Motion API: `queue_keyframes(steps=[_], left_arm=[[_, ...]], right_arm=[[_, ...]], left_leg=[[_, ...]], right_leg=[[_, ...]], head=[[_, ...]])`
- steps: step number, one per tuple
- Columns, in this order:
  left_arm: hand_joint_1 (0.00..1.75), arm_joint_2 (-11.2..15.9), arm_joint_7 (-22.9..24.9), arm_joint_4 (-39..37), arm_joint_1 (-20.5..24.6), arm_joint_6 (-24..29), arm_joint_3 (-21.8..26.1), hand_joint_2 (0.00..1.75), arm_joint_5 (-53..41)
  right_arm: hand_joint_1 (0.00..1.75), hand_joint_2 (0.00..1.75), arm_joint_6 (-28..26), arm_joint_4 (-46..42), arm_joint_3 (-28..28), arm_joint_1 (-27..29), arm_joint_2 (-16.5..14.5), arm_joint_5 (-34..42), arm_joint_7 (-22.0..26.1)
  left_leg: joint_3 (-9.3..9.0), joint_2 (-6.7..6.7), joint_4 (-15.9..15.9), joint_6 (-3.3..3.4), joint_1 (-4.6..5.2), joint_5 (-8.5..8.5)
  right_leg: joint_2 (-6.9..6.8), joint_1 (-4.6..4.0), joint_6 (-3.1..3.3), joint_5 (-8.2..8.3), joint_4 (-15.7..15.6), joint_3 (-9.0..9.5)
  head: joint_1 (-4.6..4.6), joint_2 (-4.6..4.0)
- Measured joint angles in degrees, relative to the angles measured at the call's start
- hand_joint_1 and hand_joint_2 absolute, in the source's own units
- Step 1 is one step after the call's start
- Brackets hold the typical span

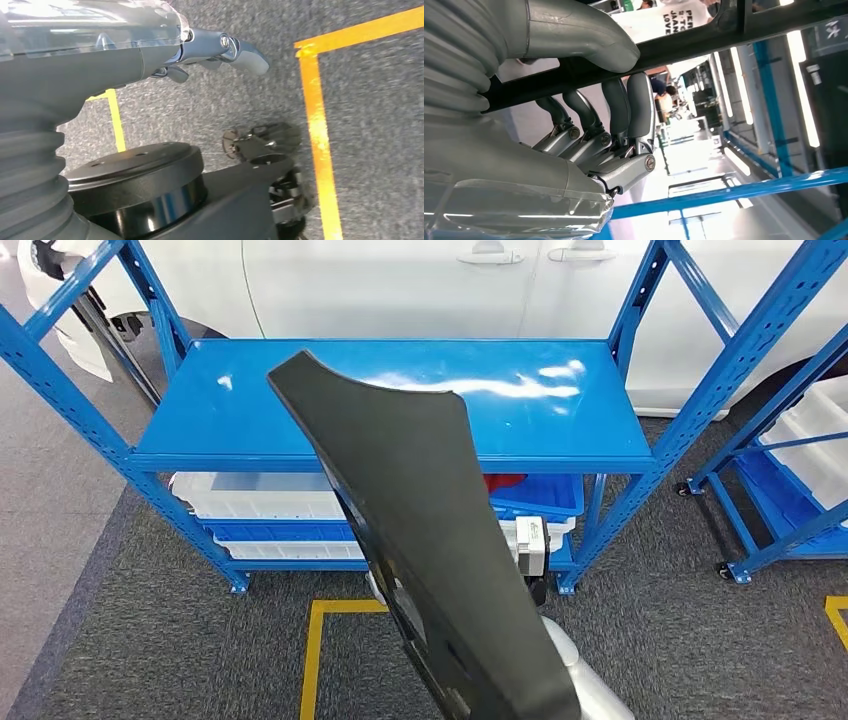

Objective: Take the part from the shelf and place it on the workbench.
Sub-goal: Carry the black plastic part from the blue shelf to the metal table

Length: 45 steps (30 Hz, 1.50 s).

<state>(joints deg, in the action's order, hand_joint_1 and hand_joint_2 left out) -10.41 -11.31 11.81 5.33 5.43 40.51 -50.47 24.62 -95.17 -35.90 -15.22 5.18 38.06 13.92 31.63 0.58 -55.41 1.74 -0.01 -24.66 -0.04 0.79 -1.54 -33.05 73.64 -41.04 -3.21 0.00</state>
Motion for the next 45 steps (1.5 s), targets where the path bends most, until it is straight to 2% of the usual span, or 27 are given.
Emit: queue_keyframes(steps=[1,2,4,6,9,10,12,14,15,16,17,18,20,22,24,25,27,29,30,31,32,34,36,40,42,44,45], left_arm=[[0.00,-0.03,-0.06,-0.03,-0.06,-0.08,0.01,1.75,0.00],[0.00,-0.08,-0.10,-0.06,-0.08,-0.17,0.01,1.75,0.00],[0.00,-0.18,-0.11,-0.13,-0.07,-0.30,0.01,1.75,-0.01],[0.00,-0.27,-0.04,-0.18,-0.10,-0.34,0.01,1.75,-0.02],[0.00,-0.38,0.07,-0.22,-0.24,-0.39,0.02,1.75,-0.02],[0.00,-0.40,0.09,-0.24,-0.29,-0.40,0.03,1.75,-0.02],[0.00,-0.44,0.27,-0.26,-0.40,-0.44,0.03,1.75,-0.04],[0.00,-0.47,0.52,-0.30,-0.48,-0.46,0.03,1.75,-0.09],[0.00,-0.48,0.61,-0.32,-0.52,-0.46,0.04,1.75,-0.10],[0.00,-0.49,0.66,-0.34,-0.56,-0.46,0.04,1.75,-0.09],[0.00,-0.50,0.69,-0.35,-0.59,-0.46,0.05,1.75,-0.07],[0.00,-0.50,0.72,-0.36,-0.60,-0.44,0.06,1.75,-0.03],[0.00,-0.50,0.72,-0.36,-0.55,-0.33,0.10,1.75,0.04],[0.00,-0.50,0.70,-0.39,-0.56,-0.17,0.19,1.75,0.08],[0.00,-0.54,0.67,-0.44,-0.66,-0.09,0.28,1.75,0.09],[0.00,-0.56,0.64,-0.46,-0.64,-0.09,0.32,1.75,0.09],[0.00,-0.64,0.59,-0.49,-0.60,-0.11,0.37,1.75,0.09],[0.00,-0.65,0.59,-0.50,-0.62,-0.19,0.40,1.75,0.08],[0.00,-0.65,0.60,-0.50,-0.65,-0.23,0.41,1.75,0.07],[0.00,-0.65,0.62,-0.51,-0.65,-0.31,0.43,1.75,0.04],[0.00,-0.66,0.64,-0.51,-0.64,-0.38,0.44,1.75,0.01],[0.00,-0.69,0.75,-0.51,-0.54,-0.57,0.45,1.75,-0.08],[0.00,-0.74,0.89,-0.51,-0.40,-0.75,0.45,1.75,-0.18],[0.00,-0.72,0.97,-0.51,-0.26,-0.88,0.45,1.75,-0.52],[0.00,-0.69,1.02,-0.51,-0.25,-0.81,0.45,1.75,-0.59],[0.00,-0.69,1.03,-0.51,-0.25,-0.70,0.45,1.75,-0.69],[0.00,-0.69,1.01,-0.51,-0.26,-0.63,0.45,1.75,-0.75]], right_arm=[[1.64,1.75,0.01,-0.04,0.06,0.44,0.16,-0.10,0.01],[1.64,1.75,0.02,-0.14,0.14,0.78,0.32,-0.24,0.03],[1.64,1.75,0.06,-0.49,0.41,1.11,0.54,-0.49,0.06],[1.64,1.75,0.16,-0.81,0.85,1.35,0.72,-0.75,0.12],[1.64,1.75,0.38,-0.91,1.40,1.64,1.07,-0.99,0.17],[1.64,1.75,0.44,-0.91,1.51,1.67,1.15,-1.02,0.17],[1.64,1.75,0.56,-0.92,1.73,1.79,1.30,-1.01,0.18],[1.64,1.75,0.69,-0.92,1.97,2.18,1.46,-0.99,0.18],[1.64,1.75,0.75,-0.92,2.08,2.46,1.57,-0.99,0.17],[1.64,1.75,0.81,-0.92,2.17,2.74,1.67,-0.99,0.17],[1.64,1.75,0.88,-0.92,2.27,2.98,1.77,-0.99,0.17],[1.64,1.75,0.96,-0.94,2.39,3.14,1.86,-0.98,0.17],[1.64,1.75,1.07,-1.04,2.69,3.25,2.01,-0.95,0.20],[1.64,1.75,1.11,-1.11,2.92,3.26,2.09,-0.83,0.26],[1.64,1.75,1.16,-1.11,3.10,3.30,2.17,-0.70,0.34],[1.64,1.75,1.19,-1.14,3.23,3.35,2.23,-0.65,0.39],[1.64,1.75,1.17,-1.20,3.61,3.53,2.38,-0.50,0.47],[1.64,1.75,1.07,-1.24,3.93,3.84,2.42,-0.32,0.48],[1.64,1.75,0.97,-1.24,4.05,4.00,2.43,-0.24,0.40],[1.64,1.75,0.87,-1.24,4.14,4.09,2.42,-0.19,0.27],[1.64,1.75,0.75,-1.25,4.20,4.10,2.42,-0.15,0.10],[1.64,1.75,0.42,-1.33,4.31,3.94,2.39,-0.14,-0.27],[1.64,1.75,0.14,-1.58,4.50,3.85,2.32,-0.12,-0.50],[1.64,1.75,0.06,-1.98,5.14,4.25,2.27,-0.26,-0.56],[1.64,1.75,0.05,-2.13,5.48,4.64,2.26,-0.80,-0.29],[1.64,1.75,0.01,-2.18,5.83,5.15,2.25,-1.73,0.16],[1.64,1.75,-0.05,-2.18,6.00,5.49,2.25,-2.32,0.37]], left_leg=[[0.75,0.00,-0.31,-0.08,-0.01,0.33],[1.50,0.00,-0.76,-0.20,-0.05,0.58],[2.96,-0.03,-2.00,-0.54,-0.03,0.83],[3.80,-0.07,-3.01,-1.07,0.11,1.06],[4.23,-0.13,-3.40,-2.12,0.09,1.52],[4.59,-0.17,-4.05,-2.49,0.00,0.70],[6.23,-0.22,-8.55,-3.16,-0.29,-3.54],[8.40,-0.22,-15.84,-3.68,-0.50,-8.18],[8.78,-0.22,-18.36,-3.80,-0.57,-9.08],[8.13,-0.22,-18.87,-3.81,-0.61,-8.76],[6.48,-0.22,-17.34,-3.72,-0.62,-7.59],[3.69,-0.23,-13.66,-3.47,-0.61,-6.02],[-1.83,-0.28,-5.23,-2.79,-0.40,-4.59],[-3.89,-0.33,-1.24,-2.17,-0.01,-4.57],[-3.54,-0.28,-0.73,-1.53,0.05,-3.69],[-3.35,-0.20,-0.43,-1.12,-0.03,-3.09],[-2.51,-0.01,0.12,-0.37,-0.25,-1.74],[-1.12,0.06,0.01,-0.06,-0.08,-0.76],[-0.39,0.06,-0.15,-0.08,-0.02,-0.34],[0.36,0.07,-0.40,-0.15,0.00,0.04],[1.12,0.07,-0.75,-0.27,-0.03,0.35],[2.49,0.04,-1.81,-0.56,-0.06,0.70],[3.47,-0.02,-2.87,-1.02,0.07,0.94],[4.29,-0.10,-3.54,-2.44,0.08,1.30],[5.55,-0.17,-6.72,-3.17,-0.16,-1.88],[7.84,-0.20,-13.94,-3.80,-0.35,-6.97],[8.69,-0.20,-17.39,-4.00,-0.43,-8.56]], right_leg=[[-0.01,0.05,-0.13,0.68,0.31,0.75],[-0.02,0.12,-0.22,2.13,-1.68,2.62],[-0.04,0.19,-0.15,3.85,-9.47,8.06],[0.08,0.02,0.58,3.68,-14.21,10.96],[0.19,-0.06,2.02,4.16,-14.75,10.54],[0.13,-0.01,2.49,4.62,-14.86,10.21],[-0.01,0.10,3.14,5.63,-15.04,9.26],[-0.05,0.02,3.29,6.58,-14.98,7.98],[-0.08,-0.03,3.26,7.04,-14.94,7.34],[-0.12,-0.06,3.19,7.48,-14.91,6.74],[-0.13,-0.07,3.11,7.89,-14.90,6.22],[-0.11,-0.08,2.98,8.29,-14.89,5.79],[-0.04,-0.14,2.51,9.08,-14.97,5.24],[-0.05,-0.07,1.79,9.87,-15.18,5.09],[-0.06,0.07,1.02,10.46,-15.42,5.06],[-0.04,0.08,0.72,9.91,-15.03,4.76],[0.03,0.06,0.35,6.03,-11.20,3.21],[0.06,0.07,0.15,0.93,-3.88,0.93],[0.06,0.08,0.04,-0.27,-0.87,0.30],[0.05,0.11,-0.06,-0.26,0.47,0.52],[0.03,0.16,-0.12,0.79,-0.40,1.86],[-0.01,0.34,-0.10,3.12,-7.55,7.11],[0.04,0.19,0.43,3.57,-13.43,10.81],[0.01,0.11,2.17,4.25,-14.70,10.53],[-0.13,0.32,2.91,5.23,-15.00,9.71],[-0.18,0.29,3.15,6.08,-14.98,8.56],[-0.20,0.26,3.13,6.50,-14.95,7.96]], head=[[0.00,0.00],[0.00,0.00],[0.00,0.00],[-0.01,0.00],[-0.01,0.00],[0.00,0.00],[0.00,0.00],[0.00,0.00],[0.00,0.00],[0.00,0.00],[0.00,0.00],[0.00,0.00],[-0.01,0.00],[-0.01,0.00],[-0.01,0.00],[-0.01,0.00],[0.00,0.00],[0.00,0.00],[0.00,0.00],[0.00,0.00],[0.00,0.00],[0.00,0.00],[-0.01,0.00],[0.00,0.00],[0.00,0.00],[0.00,0.00],[0.00,0.00]])
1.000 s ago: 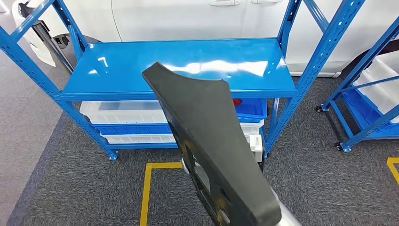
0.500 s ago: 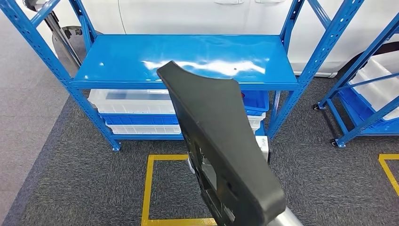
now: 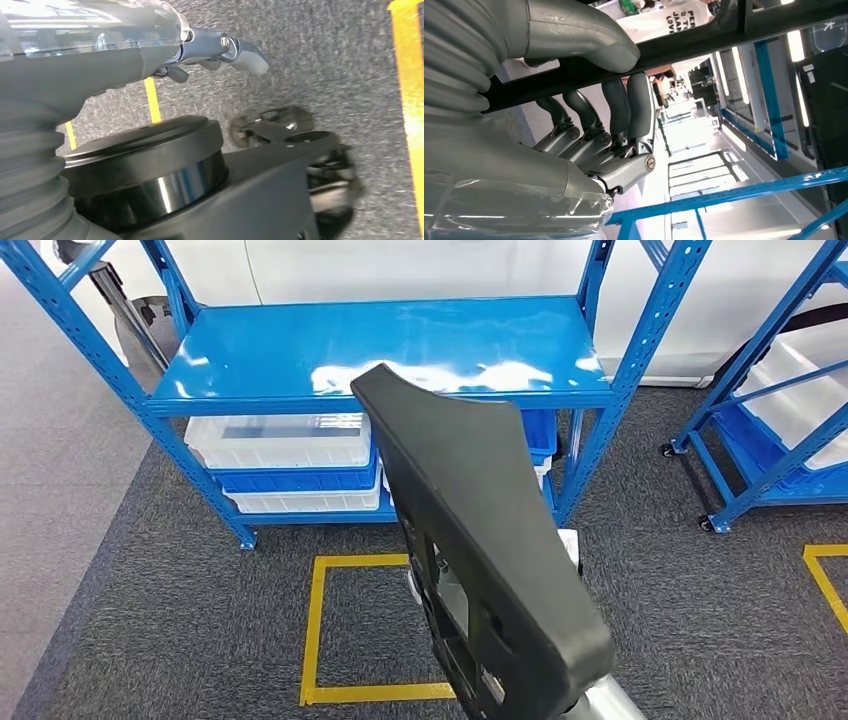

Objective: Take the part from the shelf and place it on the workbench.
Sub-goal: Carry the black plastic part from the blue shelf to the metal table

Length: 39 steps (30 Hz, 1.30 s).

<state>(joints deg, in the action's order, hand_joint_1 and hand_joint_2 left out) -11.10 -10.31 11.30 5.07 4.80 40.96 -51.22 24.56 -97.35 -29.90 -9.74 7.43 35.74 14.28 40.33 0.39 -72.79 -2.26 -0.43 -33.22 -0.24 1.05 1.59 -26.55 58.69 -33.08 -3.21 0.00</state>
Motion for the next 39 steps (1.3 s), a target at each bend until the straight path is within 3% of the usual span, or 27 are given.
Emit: queue_keyframes(steps=[1,2,4,6,7,9,11,13,15,16,17,18,20,22,24,26,28,30,31,32,34,36,38,39], left_arm=[[0.00,0.01,-0.03,0.00,-0.01,0.11,0.00,1.75,-0.13],[0.00,0.02,-0.07,0.00,-0.02,0.24,0.00,1.75,-0.23],[0.00,0.04,-0.13,0.00,0.02,0.50,-0.01,1.75,-0.41],[0.00,0.08,-0.19,0.00,0.19,0.67,-0.02,1.75,-0.42],[0.00,0.09,-0.21,0.00,0.26,0.76,-0.02,1.75,-0.40],[0.00,0.14,-0.19,0.00,0.26,0.94,-0.01,1.75,-0.38],[0.00,0.17,-0.12,0.00,0.28,1.04,-0.01,1.75,-0.38],[0.00,0.16,-0.09,0.00,0.37,1.10,-0.02,1.75,-0.38],[0.00,0.15,-0.08,0.00,0.36,1.17,-0.02,1.75,-0.38],[0.00,0.16,-0.08,0.00,0.32,1.20,-0.02,1.75,-0.38],[0.00,0.16,-0.09,0.00,0.27,1.24,-0.02,1.75,-0.38],[0.00,0.15,-0.11,0.00,0.24,1.28,-0.02,1.75,-0.38],[0.00,0.09,-0.26,0.00,0.21,1.35,-0.03,1.75,-0.39],[0.00,0.05,-0.45,0.00,0.16,1.37,-0.04,1.75,-0.42],[0.00,0.07,-0.51,0.00,0.15,1.38,-0.05,1.75,-0.47],[0.00,0.08,-0.53,0.00,0.25,1.40,-0.09,1.75,-0.55],[0.00,0.08,-0.55,0.00,0.27,1.41,-0.13,1.75,-0.63],[0.00,0.09,-0.54,0.00,0.18,1.40,-0.15,1.75,-0.69],[0.00,0.10,-0.53,0.00,0.15,1.38,-0.15,1.75,-0.72],[0.00,0.12,-0.51,0.00,0.15,1.34,-0.16,1.75,-0.78],[0.00,0.15,-0.45,0.00,0.21,1.23,-0.21,1.75,-0.93],[0.00,0.16,-0.42,0.00,0.21,1.09,-0.28,1.75,-1.03],[0.00,0.18,-0.42,0.00,0.23,0.90,-0.38,1.75,-1.05],[0.00,0.20,-0.43,0.00,0.28,0.81,-0.45,1.75,-1.05]], right_arm=[[1.64,1.75,-0.07,0.00,0.18,0.34,0.00,-0.58,0.16],[1.64,1.75,-0.15,0.00,0.38,0.63,0.00,-1.10,0.28],[1.64,1.75,-0.29,-0.01,0.82,0.92,-0.01,-1.96,0.45],[1.64,1.75,-0.64,-0.01,1.22,0.91,-0.07,-2.83,0.49],[1.64,1.75,-0.89,-0.01,1.36,0.87,-0.11,-3.31,0.46],[1.64,1.75,-1.42,0.00,1.52,0.82,-0.15,-4.20,0.36],[1.64,1.75,-1.82,0.01,1.69,0.77,-0.15,-4.83,0.31],[1.64,1.75,-2.15,0.05,1.94,0.61,-0.15,-5.30,0.31],[1.64,1.75,-2.39,0.13,2.09,0.61,-0.15,-5.61,0.30],[1.64,1.75,-2.54,0.16,2.13,0.70,-0.15,-5.72,0.28],[1.64,1.75,-2.71,0.17,2.14,0.78,-0.15,-5.78,0.26],[1.64,1.75,-2.85,0.17,2.14,0.82,-0.15,-5.83,0.23],[1.64,1.75,-3.01,0.13,2.15,0.81,-0.16,-5.86,0.20],[1.64,1.75,-3.05,-0.10,2.15,0.85,-0.18,-5.88,0.17],[1.64,1.75,-3.12,-0.40,2.17,1.04,-0.21,-5.90,0.13],[1.64,1.75,-3.16,-0.64,2.19,1.23,-0.26,-5.90,0.07],[1.64,1.75,-3.16,-0.87,2.20,1.32,-0.40,-5.91,0.02],[1.64,1.75,-3.12,-0.96,2.21,1.49,-0.52,-5.84,-0.05],[1.64,1.75,-3.03,-0.96,2.21,1.64,-0.54,-5.59,-0.25],[1.64,1.75,-2.89,-0.96,2.21,1.78,-0.56,-5.17,-0.54],[1.64,1.75,-2.51,-1.01,2.21,1.87,-0.61,-4.10,-1.26],[1.64,1.75,-2.18,-1.35,2.21,1.64,-0.70,-3.39,-1.71],[1.64,1.75,-2.02,-1.90,2.22,1.13,-0.79,-2.88,-2.20],[1.64,1.75,-2.03,-2.13,2.25,0.88,-0.81,-2.64,-2.53]], left_leg=[[0.09,0.00,-1.90,-0.09,-0.05,-0.40],[-0.89,0.00,-1.63,-0.06,-0.09,0.33],[-6.11,-0.02,5.49,0.42,-0.10,3.31],[-11.23,-0.05,13.54,1.13,0.16,4.50],[-12.27,-0.07,15.58,1.44,0.34,4.41],[-12.06,-0.08,16.37,2.01,0.50,4.63],[-11.93,0.02,17.03,2.65,0.29,5.45],[-11.62,0.14,17.43,3.24,0.17,6.24],[-10.90,0.39,17.24,3.63,0.36,6.59],[-10.60,0.59,17.05,3.71,0.43,6.66],[-10.37,0.85,16.78,3.71,0.47,6.65],[-10.20,1.09,16.46,3.65,0.49,6.56],[-9.99,1.73,15.73,3.29,0.64,6.14],[-9.70,2.46,15.09,2.81,0.92,5.75],[-9.57,3.41,14.85,2.37,1.07,5.56],[-9.34,3.15,14.01,1.74,0.93,4.60],[-7.43,1.40,9.45,1.02,0.62,1.60],[-3.98,0.35,1.73,0.56,0.34,-1.90],[-2.73,0.24,-0.96,0.46,0.25,-2.57],[-2.41,0.19,-1.60,0.45,0.20,-2.08],[-4.79,-0.37,3.62,0.69,0.10,1.74],[-8.21,-2.80,11.16,1.16,-0.07,4.96],[-9.52,-4.36,14.43,1.58,-0.05,5.47],[-9.53,-4.00,14.75,1.78,0.06,5.53]], right_leg=[[-0.02,-0.03,-0.05,0.38,0.02,-0.55],[-0.04,-0.05,-0.12,0.71,0.03,-1.01],[-0.01,-0.10,-0.35,1.29,0.04,-1.59],[0.03,-0.22,-0.84,1.84,-0.01,-1.85],[0.03,-0.22,-1.19,2.13,-0.07,-1.92],[0.02,-0.21,-1.97,2.76,-0.34,-2.00],[0.07,-0.20,-2.58,2.17,0.38,-2.49],[0.13,-0.18,-2.93,-1.21,5.09,-4.59],[0.13,-0.20,-3.02,-4.89,12.38,-7.56],[0.12,-0.20,-3.00,-5.45,14.61,-8.32],[0.09,-0.20,-2.94,-4.85,14.66,-8.00],[-0.06,-0.21,-2.83,-3.32,12.48,-6.62],[-1.48,-0.50,-2.46,-0.33,5.15,-2.67],[-2.67,-0.89,-1.77,0.39,1.06,-0.86],[-2.03,-1.00,-1.06,0.29,0.70,-1.05],[-1.07,-0.79,-0.48,0.58,0.47,-1.15],[-0.28,-0.53,0.00,0.85,0.27,-1.23],[0.66,-0.51,0.19,1.00,0.28,-1.44],[1.20,-0.51,0.19,1.06,0.30,-1.50],[1.78,-0.50,0.14,1.11,0.33,-1.52],[3.07,-0.47,-0.03,1.23,0.36,-1.43],[4.34,-0.47,-0.42,1.45,0.42,-1.53],[5.50,-0.33,-1.15,1.91,0.44,-2.10],[6.08,-0.23,-1.60,2.19,0.35,-2.38]], head=[[0.00,0.00],[0.00,0.00],[0.00,0.00],[0.00,0.00],[0.00,0.00],[0.00,0.00],[0.00,0.00],[0.00,0.00],[0.00,0.00],[0.00,0.00],[0.00,0.00],[0.00,0.00],[0.01,0.00],[0.00,0.00],[-0.01,0.00],[0.00,0.00],[0.00,0.00],[0.00,0.00],[0.00,0.00],[0.00,0.00],[0.00,0.00],[0.00,0.00],[-0.01,0.00],[-0.01,0.00]])
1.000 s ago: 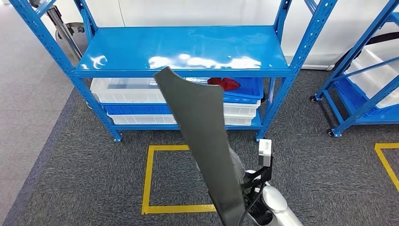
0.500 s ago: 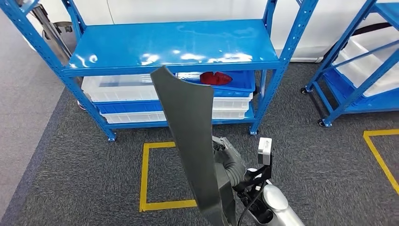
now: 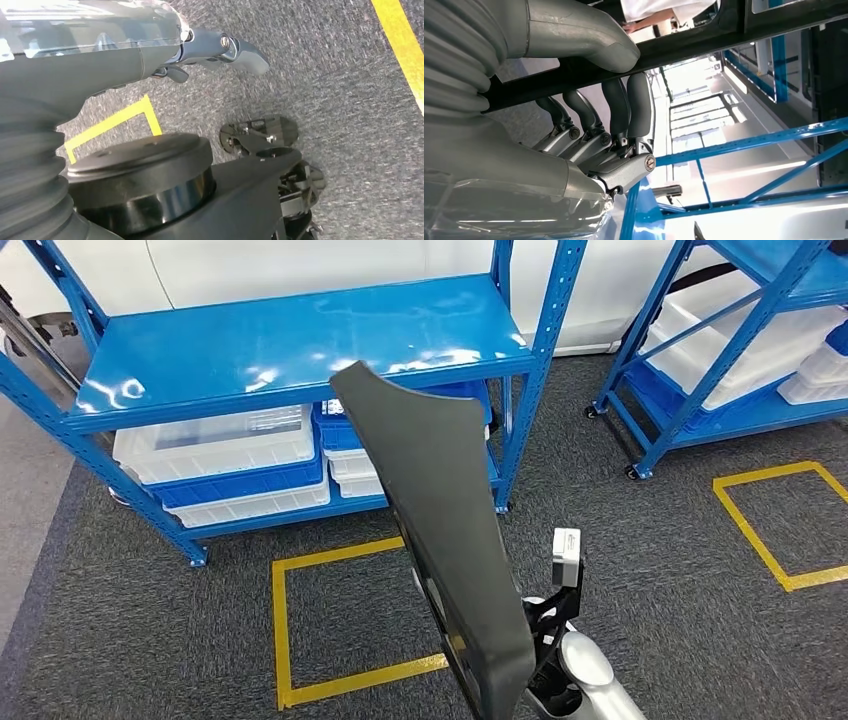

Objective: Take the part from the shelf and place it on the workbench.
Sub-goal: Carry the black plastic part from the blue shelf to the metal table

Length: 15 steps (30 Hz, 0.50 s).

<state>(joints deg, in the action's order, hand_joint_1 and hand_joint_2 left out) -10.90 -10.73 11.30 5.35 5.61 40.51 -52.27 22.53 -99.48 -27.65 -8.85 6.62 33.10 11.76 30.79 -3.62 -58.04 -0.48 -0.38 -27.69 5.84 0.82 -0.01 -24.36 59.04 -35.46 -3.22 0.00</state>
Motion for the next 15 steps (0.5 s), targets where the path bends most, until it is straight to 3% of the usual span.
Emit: queue_keyframes(steps=[1,3,5,7,8,9,10,12,13,14,15], left_arm=[[0.00,0.00,0.00,0.00,0.08,-0.07,-0.08,1.75,0.01],[0.00,-0.02,-0.01,0.00,0.21,-0.13,-0.19,1.75,0.04],[0.00,-0.03,-0.01,0.00,0.21,-0.15,-0.21,1.75,0.14],[0.00,-0.02,-0.01,0.00,0.09,-0.06,-0.20,1.75,0.44],[0.00,-0.02,-0.02,0.00,0.05,0.04,-0.18,1.75,0.59],[0.00,-0.02,-0.06,0.00,0.05,0.13,-0.17,1.75,0.71],[0.00,-0.03,-0.11,0.00,0.06,0.21,-0.16,1.75,0.78],[0.00,-0.09,-0.27,0.00,0.03,0.34,-0.16,1.75,0.95],[0.00,-0.11,-0.37,0.00,-0.01,0.43,-0.15,1.75,1.01],[0.00,-0.13,-0.46,0.00,-0.05,0.51,-0.15,1.75,1.04],[0.00,-0.14,-0.52,0.00,-0.08,0.59,-0.14,1.75,1.04]], right_arm=[[1.64,1.75,-0.05,-0.21,0.05,-0.22,-0.01,0.24,-0.34],[1.64,1.75,-0.33,-0.49,0.17,-1.07,0.02,0.82,-0.97],[1.64,1.75,-0.87,-0.60,0.22,-2.80,0.02,1.70,-1.68],[1.64,1.75,-1.31,-0.55,0.23,-4.36,0.02,2.78,-2.48],[1.64,1.75,-1.46,-0.49,0.25,-4.83,0.02,3.29,-2.81],[1.64,1.75,-1.59,-0.42,0.27,-5.21,0.03,3.74,-3.04],[1.64,1.75,-1.71,-0.36,0.31,-5.54,0.04,4.09,-3.16],[1.64,1.75,-1.81,-0.31,0.38,-6.15,0.05,4.63,-3.18],[1.64,1.75,-1.81,-0.28,0.41,-6.40,0.05,4.85,-3.14],[1.64,1.75,-1.80,-0.25,0.44,-6.56,0.07,5.03,-3.10],[1.64,1.75,-1.79,-0.19,0.47,-6.64,0.09,5.14,-3.07]], left_leg=[[-0.02,0.54,0.26,0.34,-0.08,0.14],[0.00,1.81,0.88,1.14,-0.23,0.77],[0.21,3.32,1.18,1.67,-0.12,1.14],[0.51,4.87,1.08,1.82,0.14,1.20],[0.59,5.60,1.01,1.83,0.23,1.21],[0.63,6.29,0.95,1.82,0.30,1.20],[0.62,6.90,0.88,1.79,0.36,1.16],[0.61,7.93,0.64,1.58,0.64,0.99],[0.67,8.38,0.53,1.38,0.81,0.92],[0.72,8.85,0.44,1.16,0.97,0.85],[0.77,9.36,0.40,0.95,1.07,0.83]], right_leg=[[0.31,0.06,-0.43,0.19,-0.10,-0.23],[-1.29,-0.08,-1.05,-0.82,1.18,-1.06],[-4.23,-0.12,-1.42,-4.33,6.84,-3.62],[-5.39,-0.01,-1.71,-7.52,14.08,-6.62],[-5.56,0.00,-1.75,-7.77,15.63,-7.03],[-5.72,-0.02,-1.72,-6.97,14.91,-6.29],[-6.06,-0.07,-1.59,-5.38,11.99,-4.46],[-8.29,-0.56,-0.90,-2.65,3.96,-0.03],[-9.26,-0.83,-0.41,-2.06,1.31,1.28],[-9.84,-1.09,0.06,-1.97,-0.02,1.78],[-9.58,-1.24,0.46,-1.97,-0.21,1.68]], head=[[0.00,0.00],[0.01,0.00],[0.01,0.00],[0.01,0.00],[0.01,0.00],[0.01,0.00],[0.01,0.00],[0.02,0.00],[0.02,0.00],[0.02,0.00],[0.02,0.00]])
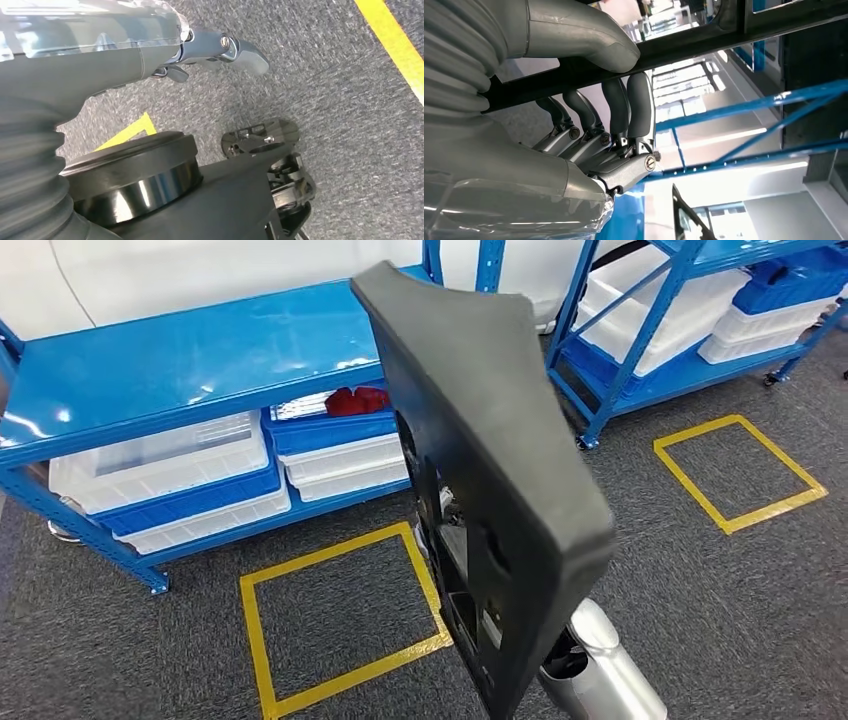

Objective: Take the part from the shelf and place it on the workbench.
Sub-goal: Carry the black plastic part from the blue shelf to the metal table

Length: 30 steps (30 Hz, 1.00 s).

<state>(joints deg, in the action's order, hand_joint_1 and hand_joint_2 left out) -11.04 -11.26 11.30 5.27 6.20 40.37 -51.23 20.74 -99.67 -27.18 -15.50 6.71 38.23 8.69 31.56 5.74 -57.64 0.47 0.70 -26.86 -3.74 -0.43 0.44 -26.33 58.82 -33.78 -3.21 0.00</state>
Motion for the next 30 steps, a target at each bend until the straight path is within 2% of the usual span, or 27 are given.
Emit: queue_keyframes(steps=[1,2,3,4,6,7,8,9,10,11,13,14,15,17,18,19,21,22,23,24,25,26,28,29,30], left_arm=[[0.00,0.00,-0.06,0.00,0.02,0.08,0.01,1.75,0.00],[0.00,-0.01,-0.09,0.00,0.05,0.11,0.02,1.75,0.00],[0.00,-0.01,-0.13,0.00,0.06,0.15,0.02,1.75,0.00],[0.00,-0.02,-0.15,0.00,0.04,0.16,0.02,1.75,0.00],[0.00,0.00,-0.18,0.00,-0.16,0.21,0.02,1.75,0.00],[0.00,0.03,-0.18,0.00,-0.28,0.25,0.03,1.75,0.01],[0.00,0.06,-0.18,0.00,-0.37,0.29,0.03,1.75,0.00],[0.00,0.09,-0.17,0.00,-0.40,0.32,0.04,1.75,-0.01],[0.00,0.11,-0.16,0.00,-0.38,0.34,0.04,1.75,-0.01],[0.00,0.11,-0.15,0.00,-0.35,0.37,0.04,1.75,-0.02],[0.00,0.15,-0.12,0.00,-0.35,0.46,0.04,1.75,-0.01],[0.00,0.16,-0.09,0.00,-0.33,0.52,0.04,1.75,0.00],[0.00,0.20,-0.06,0.00,-0.31,0.57,0.05,1.75,0.00],[0.00,0.19,0.00,0.00,-0.19,0.66,0.07,1.75,0.01],[0.00,0.17,0.03,0.00,-0.15,0.71,0.08,1.75,0.02],[0.00,0.13,0.06,0.00,-0.15,0.73,0.09,1.75,0.02],[0.00,0.10,0.20,0.00,-0.27,0.77,0.09,1.75,0.04],[0.00,0.11,0.29,0.00,-0.37,0.79,0.09,1.75,0.08],[0.00,0.13,0.39,0.00,-0.44,0.81,0.10,1.75,0.12],[0.00,0.14,0.46,0.00,-0.47,0.84,0.10,1.75,0.16],[0.00,0.14,0.51,0.00,-0.44,0.86,0.11,1.75,0.21],[0.00,0.14,0.53,0.00,-0.39,0.88,0.11,1.75,0.25],[0.00,0.13,0.55,0.00,-0.32,0.94,0.11,1.75,0.43],[0.00,0.13,0.55,0.00,-0.30,0.99,0.11,1.75,0.53],[0.00,0.14,0.58,0.00,-0.30,1.05,0.11,1.75,0.62]], right_arm=[[1.64,1.75,0.01,0.05,0.03,-0.01,0.04,0.09,0.04],[1.64,1.75,0.01,0.09,0.05,0.00,0.08,0.14,0.07],[1.64,1.75,-0.01,0.11,0.07,-0.04,0.10,0.21,0.13],[1.64,1.75,-0.03,0.11,0.07,-0.10,0.11,0.32,0.21],[1.64,1.75,-0.14,0.16,0.06,-0.19,0.10,0.61,0.36],[1.64,1.75,-0.22,0.25,0.05,-0.19,0.09,0.76,0.39],[1.64,1.75,-0.33,0.37,0.05,-0.19,0.10,0.90,0.40],[1.64,1.75,-0.43,0.48,0.07,-0.20,0.10,1.03,0.40],[1.64,1.75,-0.53,0.56,0.09,-0.23,0.09,1.16,0.40],[1.64,1.75,-0.62,0.59,0.14,-0.30,0.09,1.31,0.40],[1.64,1.75,-0.88,0.60,0.26,-0.61,0.09,1.66,0.40],[1.64,1.75,-1.03,0.61,0.32,-0.83,0.07,1.89,0.39],[1.64,1.75,-1.15,0.62,0.40,-1.02,0.04,2.10,0.37],[1.64,1.75,-1.25,0.64,0.67,-1.27,0.00,2.54,0.29],[1.64,1.75,-1.25,0.64,0.85,-1.40,0.00,2.72,0.25],[1.64,1.75,-1.27,0.67,1.01,-1.62,-0.01,2.91,0.20],[1.64,1.75,-1.30,0.78,1.19,-2.04,-0.07,3.25,0.13],[1.64,1.75,-1.30,0.89,1.20,-2.13,-0.10,3.41,0.09],[1.64,1.75,-1.28,1.03,1.22,-2.14,-0.13,3.60,0.04],[1.64,1.75,-1.26,1.20,1.25,-2.12,-0.16,3.79,-0.02],[1.64,1.75,-1.22,1.36,1.29,-2.14,-0.22,3.99,-0.11],[1.64,1.75,-1.18,1.47,1.33,-2.23,-0.31,4.14,-0.22],[1.64,1.75,-1.13,1.59,1.38,-2.69,-0.67,4.35,-0.58],[1.64,1.75,-1.13,1.63,1.38,-3.03,-0.91,4.46,-0.80],[1.64,1.75,-1.15,1.72,1.39,-3.37,-1.16,4.60,-1.05]], left_leg=[[-0.05,0.57,0.03,-0.22,0.03,-0.02],[-0.05,0.53,-0.13,-0.50,-0.03,-0.29],[0.21,-0.28,-0.92,-0.82,-0.12,-1.04],[0.92,-1.56,-2.76,-1.14,-0.25,-2.40],[3.84,-4.31,-9.63,-1.63,-0.59,-6.19],[5.49,-4.86,-13.36,-1.77,-0.70,-7.66],[6.58,-5.07,-15.78,-1.84,-0.76,-8.17],[6.75,-5.18,-16.11,-1.82,-0.81,-7.54],[5.85,-5.35,-14.13,-1.72,-0.84,-5.88],[4.16,-6.03,-10.44,-1.55,-0.90,-3.61],[0.93,-8.94,-3.15,-1.08,-1.10,-0.70],[0.09,-10.08,-1.12,-0.91,-1.13,-0.23],[-0.17,-10.59,-0.33,-0.75,-1.12,-0.35],[-0.28,-9.47,0.28,-0.31,-1.15,-0.03],[-0.37,-8.80,0.64,0.01,-1.26,0.24],[-0.45,-8.00,1.00,0.37,-1.38,0.50],[-0.44,-6.34,1.29,0.79,-1.33,0.72],[-0.36,-5.49,1.26,0.89,-1.25,0.71],[-0.29,-4.69,1.21,0.90,-1.19,0.69],[-0.23,-3.92,1.15,0.89,-1.16,0.65],[-0.19,-3.21,1.07,0.83,-1.15,0.59],[-0.21,-2.57,0.98,0.72,-1.15,0.49],[-0.30,-1.46,0.73,0.32,-0.90,0.19],[-0.33,-0.97,0.62,0.07,-0.72,0.05],[-0.36,-0.46,0.55,-0.19,-0.54,-0.06]], right_leg=[[0.62,0.10,0.37,0.16,-0.08,-0.17],[1.22,0.22,0.69,0.35,-0.25,-0.22],[1.81,0.39,1.01,0.55,-0.43,-0.25],[2.40,0.58,1.31,0.75,-0.61,-0.27],[3.60,0.73,1.66,0.99,-0.67,-0.40],[4.26,0.74,1.72,1.06,-0.63,-0.48],[4.99,0.73,1.73,1.11,-0.58,-0.53],[5.75,0.73,1.71,1.14,-0.50,-0.55],[6.50,0.74,1.66,1.16,-0.42,-0.53],[7.24,0.76,1.59,1.17,-0.34,-0.50],[8.60,0.76,1.19,1.30,-0.14,-0.68],[9.23,0.85,0.83,1.47,-0.10,-0.96],[9.88,0.97,0.39,1.71,-0.14,-1.29],[10.77,1.19,-0.44,2.11,-0.32,-1.77],[10.08,1.07,-0.73,1.79,0.08,-2.07],[8.77,0.94,-0.95,0.81,1.50,-2.78],[5.56,0.81,-1.28,-2.73,7.84,-5.75],[4.79,0.95,-1.45,-4.42,11.71,-7.53],[4.42,1.09,-1.60,-5.35,14.57,-8.81],[4.19,1.21,-1.71,-5.27,15.54,-9.13],[3.92,1.29,-1.74,-4.18,14.15,-8.24],[3.34,1.31,-1.67,-2.46,10.74,-6.27],[0.62,0.94,-1.16,0.05,2.85,-1.93],[-0.31,0.70,-0.82,0.53,0.52,-0.73],[-0.74,0.45,-0.50,0.51,-0.41,-0.39]], head=[[-0.01,0.00],[-0.01,0.00],[-0.01,0.00],[0.00,0.00],[-0.01,0.00],[-0.01,0.00],[-0.01,0.00],[-0.01,0.00],[-0.01,0.00],[-0.01,0.00],[-0.01,0.00],[0.00,0.00],[-0.01,0.00],[-0.01,0.00],[-0.01,0.00],[0.00,0.00],[0.00,0.00],[-0.01,0.00],[0.00,0.00],[0.00,0.00],[-0.01,0.00],[-0.01,0.00],[-0.01,0.00],[-0.01,0.00],[-0.01,0.00]])
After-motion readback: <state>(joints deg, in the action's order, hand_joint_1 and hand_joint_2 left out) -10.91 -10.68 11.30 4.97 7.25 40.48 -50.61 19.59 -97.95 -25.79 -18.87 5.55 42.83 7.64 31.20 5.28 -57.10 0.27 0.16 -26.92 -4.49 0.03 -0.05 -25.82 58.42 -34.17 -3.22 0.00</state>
